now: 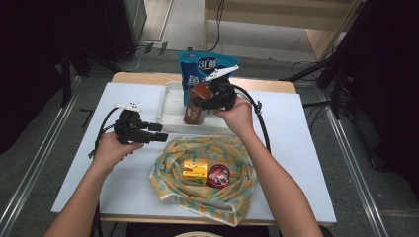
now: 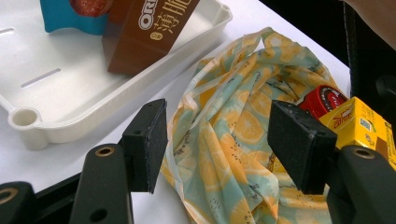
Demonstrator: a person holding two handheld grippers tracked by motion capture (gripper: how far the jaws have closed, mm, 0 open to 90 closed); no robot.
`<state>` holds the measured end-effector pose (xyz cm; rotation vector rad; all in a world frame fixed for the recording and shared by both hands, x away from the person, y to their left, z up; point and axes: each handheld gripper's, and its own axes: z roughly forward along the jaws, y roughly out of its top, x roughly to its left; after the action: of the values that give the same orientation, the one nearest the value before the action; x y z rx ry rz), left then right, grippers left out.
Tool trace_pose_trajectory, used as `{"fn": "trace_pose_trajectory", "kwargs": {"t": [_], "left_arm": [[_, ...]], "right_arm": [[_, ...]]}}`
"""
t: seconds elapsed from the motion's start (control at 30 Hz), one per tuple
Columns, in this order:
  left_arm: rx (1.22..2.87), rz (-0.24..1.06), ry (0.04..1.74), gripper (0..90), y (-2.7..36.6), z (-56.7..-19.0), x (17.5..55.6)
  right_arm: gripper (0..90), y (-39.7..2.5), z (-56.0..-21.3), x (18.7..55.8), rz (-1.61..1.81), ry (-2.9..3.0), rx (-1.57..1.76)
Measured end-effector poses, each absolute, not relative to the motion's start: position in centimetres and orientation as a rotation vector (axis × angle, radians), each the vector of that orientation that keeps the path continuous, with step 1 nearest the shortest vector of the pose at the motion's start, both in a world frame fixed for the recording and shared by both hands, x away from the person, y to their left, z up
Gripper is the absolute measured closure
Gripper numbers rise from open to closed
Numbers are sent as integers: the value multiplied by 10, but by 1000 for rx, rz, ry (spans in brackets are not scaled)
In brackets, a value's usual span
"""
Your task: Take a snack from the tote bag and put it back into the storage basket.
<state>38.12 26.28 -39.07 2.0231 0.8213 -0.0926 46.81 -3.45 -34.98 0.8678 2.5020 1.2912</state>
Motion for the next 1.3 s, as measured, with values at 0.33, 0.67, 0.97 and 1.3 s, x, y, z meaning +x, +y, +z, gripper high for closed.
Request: {"fn": "trace_pose_trajectory", "kwargs": {"t": [0.33,0.67,0.97,1.3], "left_arm": [[2023,-94,823,385,263,-391,381],[2028,-96,822,385,262,-392,381],[2028,-94,821,385,262,-392,381],[2029,-91,821,384,262,-392,381]], "right_arm": [[447,-51,-355,460,1280,2505,858],[446,-69,-364,452,1300,2493,884],[443,-84,-372,447,1326,2486,900],[444,-96,-383,443,1311,2506,919]]}}
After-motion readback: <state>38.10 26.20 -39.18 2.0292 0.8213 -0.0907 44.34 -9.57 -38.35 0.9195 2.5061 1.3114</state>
